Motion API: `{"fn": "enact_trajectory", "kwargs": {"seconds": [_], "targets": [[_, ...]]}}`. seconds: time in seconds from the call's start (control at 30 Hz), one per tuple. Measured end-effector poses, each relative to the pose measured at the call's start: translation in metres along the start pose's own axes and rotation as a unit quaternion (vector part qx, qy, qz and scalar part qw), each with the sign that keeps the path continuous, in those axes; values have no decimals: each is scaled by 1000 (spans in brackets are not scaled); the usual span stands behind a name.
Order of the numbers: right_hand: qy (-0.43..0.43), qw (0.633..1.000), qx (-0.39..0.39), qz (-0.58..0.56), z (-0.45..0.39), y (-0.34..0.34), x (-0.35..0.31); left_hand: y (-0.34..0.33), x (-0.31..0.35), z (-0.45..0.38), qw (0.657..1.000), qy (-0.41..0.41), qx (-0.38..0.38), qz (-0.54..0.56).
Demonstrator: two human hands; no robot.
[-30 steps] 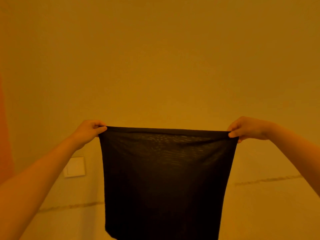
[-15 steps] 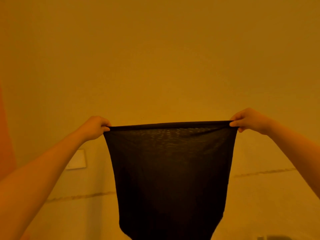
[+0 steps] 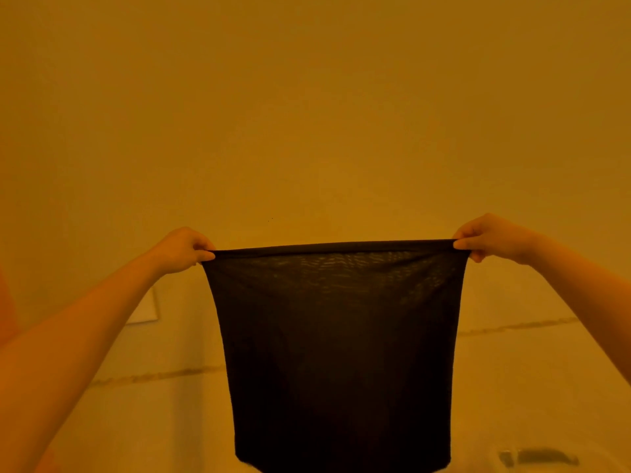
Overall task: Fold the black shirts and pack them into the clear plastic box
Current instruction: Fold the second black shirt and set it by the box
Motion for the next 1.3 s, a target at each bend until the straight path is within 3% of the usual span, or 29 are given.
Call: {"fn": "enact_trajectory", "kwargs": {"seconds": [0.17,0.33,0.57,0.77,0.97,1.3], "targets": [[-16,997,-26,67,-21,-9,17,-28,-2,-17,997,15,-31,-66],[-27,995,-34,92,-53,-25,40,-51,-13,-35,998,43,3,-36],[29,996,71,38,-82,-5,40,-40,-18,-34,979,67,158,110],[89,984,154,16,-41,13,15,-16,0,5,957,29,257,131],[20,996,82,1,53,-44,55,-69,-7,102,970,10,179,167],[-158,983,-87,26,238,-204,158,-275,-63,301,964,108,-89,227]]}}
Point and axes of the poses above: each hand's wrist, its own z-axis away from the middle knuckle, its own y-axis out of the back of the hand, x = y × z, the point moved 9 cm from there along -z, towards the middle knuckle, and after that the axes turned 9 degrees about -x, right-handed, at the moved point
